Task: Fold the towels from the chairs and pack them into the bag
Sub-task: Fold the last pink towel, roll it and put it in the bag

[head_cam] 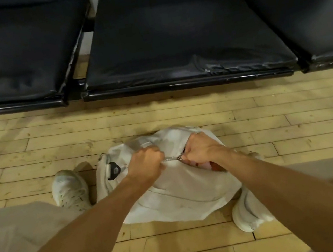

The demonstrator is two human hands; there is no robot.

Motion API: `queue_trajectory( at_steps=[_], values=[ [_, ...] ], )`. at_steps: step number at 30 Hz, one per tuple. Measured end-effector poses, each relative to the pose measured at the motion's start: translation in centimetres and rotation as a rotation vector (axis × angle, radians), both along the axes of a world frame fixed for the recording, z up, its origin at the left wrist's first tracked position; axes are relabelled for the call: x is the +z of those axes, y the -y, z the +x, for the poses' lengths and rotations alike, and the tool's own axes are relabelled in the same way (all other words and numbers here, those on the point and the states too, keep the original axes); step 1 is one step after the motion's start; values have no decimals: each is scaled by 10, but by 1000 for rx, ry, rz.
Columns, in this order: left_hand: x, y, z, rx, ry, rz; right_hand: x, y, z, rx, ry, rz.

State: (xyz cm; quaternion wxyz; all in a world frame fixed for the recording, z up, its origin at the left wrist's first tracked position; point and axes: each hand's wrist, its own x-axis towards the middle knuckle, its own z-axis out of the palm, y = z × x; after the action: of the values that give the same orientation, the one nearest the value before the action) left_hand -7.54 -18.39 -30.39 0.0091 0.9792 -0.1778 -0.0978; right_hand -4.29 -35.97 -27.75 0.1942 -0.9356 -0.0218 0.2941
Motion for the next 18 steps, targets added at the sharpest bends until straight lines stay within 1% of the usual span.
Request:
queue_trajectory(
  at_steps=[4, 9, 13, 18],
  values=[
    [5, -9, 2, 51, -3, -4, -10, 3, -3, -24, 70, -43],
    [11, -18, 1, 123, 13, -8, -17, 10, -4, -5, 137, -97],
    [15, -24, -3, 126, 15, 7, -17, 20, -7, -3, 201, -159],
    [20, -32, -8, 148, -5, 46, -16, 54, -9, -46, 175, -229]
  ],
)
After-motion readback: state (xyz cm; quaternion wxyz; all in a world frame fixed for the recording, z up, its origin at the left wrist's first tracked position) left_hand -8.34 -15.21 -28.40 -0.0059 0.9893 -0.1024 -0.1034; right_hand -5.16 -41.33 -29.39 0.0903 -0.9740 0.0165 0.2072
